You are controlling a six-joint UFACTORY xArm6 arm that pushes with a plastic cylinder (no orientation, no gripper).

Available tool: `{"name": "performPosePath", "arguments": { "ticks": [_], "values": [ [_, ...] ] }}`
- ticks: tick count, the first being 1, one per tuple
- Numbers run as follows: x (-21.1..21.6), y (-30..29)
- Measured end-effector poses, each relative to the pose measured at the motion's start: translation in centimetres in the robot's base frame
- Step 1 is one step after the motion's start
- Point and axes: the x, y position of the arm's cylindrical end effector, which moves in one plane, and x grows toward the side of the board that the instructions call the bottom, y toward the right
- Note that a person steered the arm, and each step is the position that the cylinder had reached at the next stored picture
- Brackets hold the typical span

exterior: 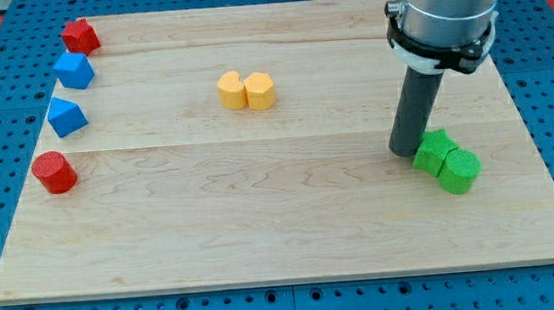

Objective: Slide red circle right a bit

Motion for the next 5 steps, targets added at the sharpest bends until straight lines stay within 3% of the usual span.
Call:
{"name": "performPosePath", "arguments": {
  "ticks": [3, 5],
  "values": [
    [0.0, -11.3],
    [4.0, -16.6]
  ]
}}
